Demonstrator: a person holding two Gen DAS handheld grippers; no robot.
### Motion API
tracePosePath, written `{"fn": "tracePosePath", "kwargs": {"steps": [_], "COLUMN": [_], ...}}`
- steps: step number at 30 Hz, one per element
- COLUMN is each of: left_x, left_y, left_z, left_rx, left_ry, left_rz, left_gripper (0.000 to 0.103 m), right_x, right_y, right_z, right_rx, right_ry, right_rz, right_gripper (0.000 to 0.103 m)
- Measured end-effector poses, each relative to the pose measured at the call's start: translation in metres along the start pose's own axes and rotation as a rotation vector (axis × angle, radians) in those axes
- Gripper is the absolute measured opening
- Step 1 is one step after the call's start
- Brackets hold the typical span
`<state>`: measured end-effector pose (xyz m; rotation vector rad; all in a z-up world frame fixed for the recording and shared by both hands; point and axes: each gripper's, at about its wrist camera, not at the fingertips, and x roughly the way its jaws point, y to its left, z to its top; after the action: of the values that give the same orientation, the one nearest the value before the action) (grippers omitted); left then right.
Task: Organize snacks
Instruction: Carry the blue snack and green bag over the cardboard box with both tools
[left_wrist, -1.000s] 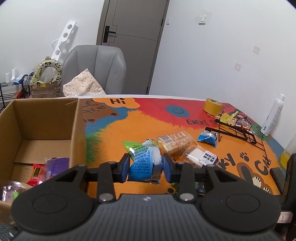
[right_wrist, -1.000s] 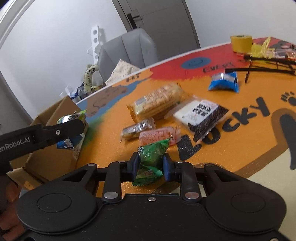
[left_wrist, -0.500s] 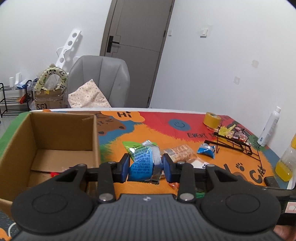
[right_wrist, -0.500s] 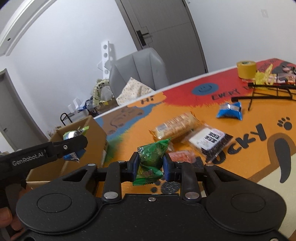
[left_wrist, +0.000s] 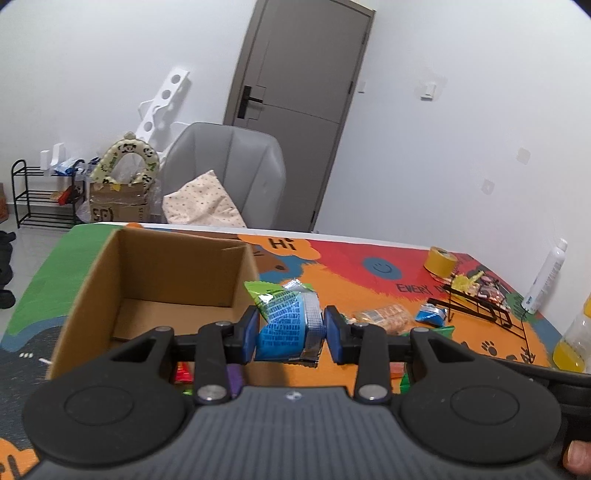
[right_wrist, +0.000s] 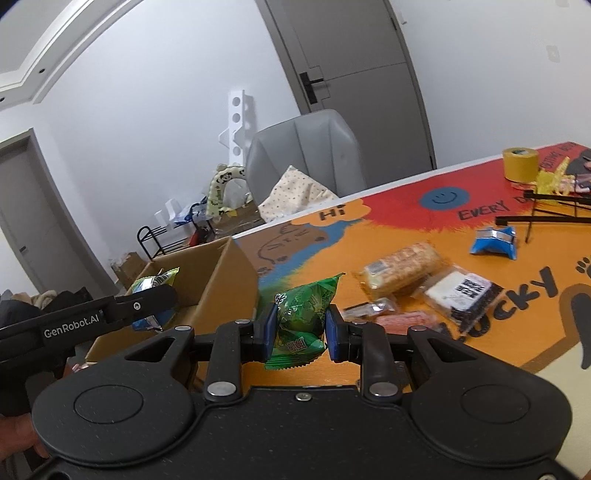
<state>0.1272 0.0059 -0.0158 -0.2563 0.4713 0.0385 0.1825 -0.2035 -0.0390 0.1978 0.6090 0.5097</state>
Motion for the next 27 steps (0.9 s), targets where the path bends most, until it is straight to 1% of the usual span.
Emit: {"fn": "tracePosePath", "kwargs": {"steps": [5, 16, 21, 27], "left_x": [-0.012, -0.024, -0.025, -0.017], "left_y": [0.023, 0.063, 0.082, 0.103], "left_z": [0.004, 0.007, 0.008, 0.008], "left_rx": [-0.030, -0.080, -0.105, -0.134], "left_ry": [-0.024, -0.042, -0.045, -0.028], "left_rz": [0.015, 0.049, 0.069, 0.086], "left_gripper": [0.037, 0.037, 0.037, 0.037], "right_x": [0.003, 0.010, 0.021, 0.038], "right_y": [0.017, 0.046, 0.057, 0.069], "right_z": [0.000, 0.004, 0.004, 0.007], "right_rx": [-0.013, -0.039, -0.051, -0.058], "right_ry": [-0.005, -0.010, -0.001, 0.010], "right_rz": [0.011, 0.026, 0.039, 0.050], "right_gripper": [0.025, 0.025, 0.025, 0.025]}}
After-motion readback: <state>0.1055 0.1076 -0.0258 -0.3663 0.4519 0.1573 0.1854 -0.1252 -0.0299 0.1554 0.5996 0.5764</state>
